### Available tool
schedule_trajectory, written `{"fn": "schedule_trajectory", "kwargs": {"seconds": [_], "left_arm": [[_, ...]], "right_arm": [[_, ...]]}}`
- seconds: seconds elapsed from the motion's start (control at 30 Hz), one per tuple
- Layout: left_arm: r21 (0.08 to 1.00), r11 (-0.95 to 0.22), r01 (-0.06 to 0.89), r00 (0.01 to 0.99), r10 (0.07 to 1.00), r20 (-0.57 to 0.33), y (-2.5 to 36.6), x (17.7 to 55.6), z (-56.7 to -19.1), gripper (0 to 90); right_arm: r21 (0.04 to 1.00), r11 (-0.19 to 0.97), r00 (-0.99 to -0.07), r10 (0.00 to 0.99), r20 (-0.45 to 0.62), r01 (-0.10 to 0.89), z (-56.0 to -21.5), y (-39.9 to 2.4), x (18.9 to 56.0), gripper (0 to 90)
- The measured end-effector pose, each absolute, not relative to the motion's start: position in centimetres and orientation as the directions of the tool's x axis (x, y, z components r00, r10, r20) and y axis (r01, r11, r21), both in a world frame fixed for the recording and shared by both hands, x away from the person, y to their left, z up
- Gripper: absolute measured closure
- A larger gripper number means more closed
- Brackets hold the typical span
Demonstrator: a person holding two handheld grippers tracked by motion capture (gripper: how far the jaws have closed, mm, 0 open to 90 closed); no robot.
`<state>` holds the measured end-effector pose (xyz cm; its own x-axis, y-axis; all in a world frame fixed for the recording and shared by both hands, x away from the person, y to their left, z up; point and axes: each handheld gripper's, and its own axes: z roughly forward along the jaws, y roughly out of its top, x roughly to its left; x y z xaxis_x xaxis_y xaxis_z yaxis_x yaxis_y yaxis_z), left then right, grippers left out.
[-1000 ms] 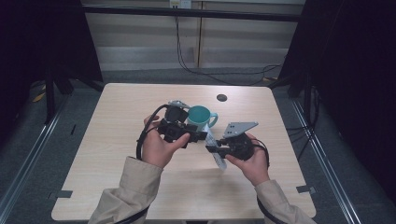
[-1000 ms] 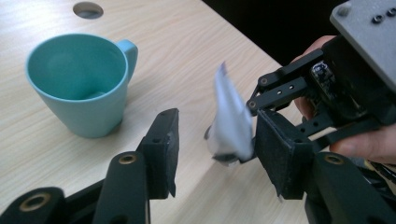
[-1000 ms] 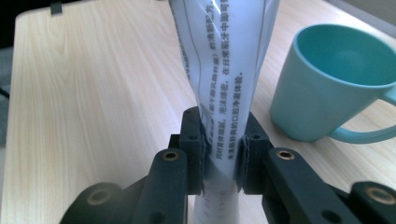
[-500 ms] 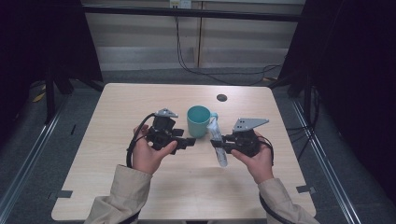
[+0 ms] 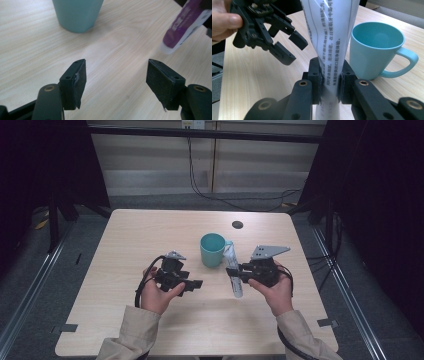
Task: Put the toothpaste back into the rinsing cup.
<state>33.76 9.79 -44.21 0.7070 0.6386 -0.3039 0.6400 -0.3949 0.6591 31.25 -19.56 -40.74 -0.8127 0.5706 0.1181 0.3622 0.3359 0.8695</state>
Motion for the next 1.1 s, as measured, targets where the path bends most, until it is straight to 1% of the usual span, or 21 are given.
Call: {"fn": "schedule_trajectory", "kwargs": {"seconds": [0.2,0.47,0.6,0.67,0.7,0.93,1.1], "left_arm": [[0.643,-0.412,0.646,0.705,0.645,-0.295,10.3,33.9,-45.8,32.6],[0.644,-0.419,0.64,0.705,0.653,-0.276,10.8,33.5,-47.6,31.8],[0.663,-0.424,0.616,0.717,0.651,-0.25,11.0,33.2,-48.1,31.7],[0.674,-0.426,0.603,0.722,0.652,-0.233,11.0,33.1,-48.2,30.0],[0.677,-0.424,0.601,0.724,0.647,-0.237,11.0,33.1,-48.4,29.9],[0.665,-0.449,0.596,0.729,0.651,-0.214,11.2,32.9,-49.3,30.2],[0.674,-0.454,0.583,0.739,0.642,-0.206,11.5,32.7,-49.8,27.3]], "right_arm": [[0.869,0.333,-0.811,0.571,0.122,0.366,-40.9,-19.5,31.3,75.7],[0.877,0.313,-0.81,0.57,0.135,0.366,-40.9,-19.5,31.4,75.7],[0.88,0.297,-0.806,0.574,0.146,0.37,-40.9,-19.5,31.5,75.7],[0.883,0.284,-0.8,0.58,0.152,0.374,-40.9,-19.6,31.6,75.7],[0.885,0.279,-0.8,0.579,0.156,0.374,-40.9,-19.6,31.7,75.7],[0.89,0.254,-0.79,0.589,0.168,0.379,-40.5,-19.7,32.1,75.6],[0.891,0.249,-0.787,0.593,0.168,0.379,-40.2,-19.7,32.4,75.6]]}}
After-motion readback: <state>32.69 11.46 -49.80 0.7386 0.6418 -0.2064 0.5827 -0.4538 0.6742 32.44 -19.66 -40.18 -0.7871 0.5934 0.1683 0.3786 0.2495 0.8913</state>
